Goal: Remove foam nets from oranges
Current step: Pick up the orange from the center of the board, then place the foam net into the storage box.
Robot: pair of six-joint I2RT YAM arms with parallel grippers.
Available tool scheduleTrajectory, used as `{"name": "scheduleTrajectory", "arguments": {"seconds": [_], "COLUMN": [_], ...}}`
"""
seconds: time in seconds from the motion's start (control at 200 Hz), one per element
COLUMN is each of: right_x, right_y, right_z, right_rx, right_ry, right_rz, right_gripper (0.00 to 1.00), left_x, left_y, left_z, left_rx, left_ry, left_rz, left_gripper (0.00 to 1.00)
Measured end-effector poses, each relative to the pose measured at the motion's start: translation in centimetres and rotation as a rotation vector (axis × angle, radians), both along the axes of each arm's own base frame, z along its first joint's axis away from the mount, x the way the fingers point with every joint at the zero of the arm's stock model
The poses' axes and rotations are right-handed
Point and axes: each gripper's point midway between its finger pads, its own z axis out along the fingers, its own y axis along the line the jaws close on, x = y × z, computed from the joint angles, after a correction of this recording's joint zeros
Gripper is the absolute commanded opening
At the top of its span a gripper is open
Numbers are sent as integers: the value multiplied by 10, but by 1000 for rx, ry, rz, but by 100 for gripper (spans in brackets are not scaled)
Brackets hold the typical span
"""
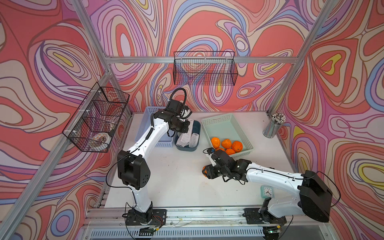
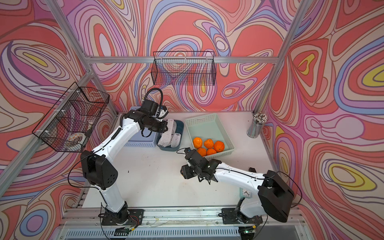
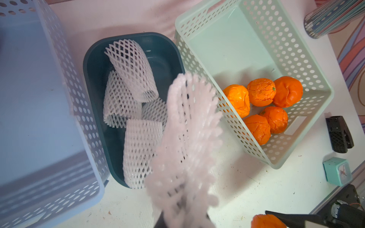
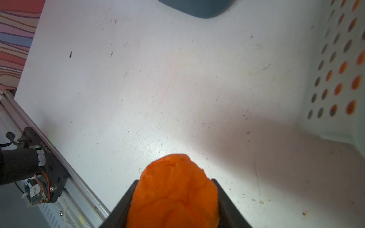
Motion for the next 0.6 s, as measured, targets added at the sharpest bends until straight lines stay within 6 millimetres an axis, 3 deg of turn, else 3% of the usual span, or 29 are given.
{"name": "scheduleTrajectory", "arguments": {"seconds": [0.185, 0.416, 0.466, 0.601], "right_x": [-6, -10, -10, -10], "right_y": [-16, -33, -36, -41], "right_z": [24, 43, 44, 45], "right_rx": [6, -2, -7, -22], "right_ry": [-36, -74, -77, -83], "right_rz": [-21, -49, -55, -65], "right_gripper": [48, 48, 49, 50], "left_x": [16, 37, 40, 50], "left_y": [-3, -9, -10, -10], "left_z": [-17, -18, -20, -35], "left_rx": [37, 46, 53, 84], "left_ry": [38, 37, 41, 67], "left_rz": [5, 5, 4, 6], "left_gripper": [12, 19, 23, 46]}}
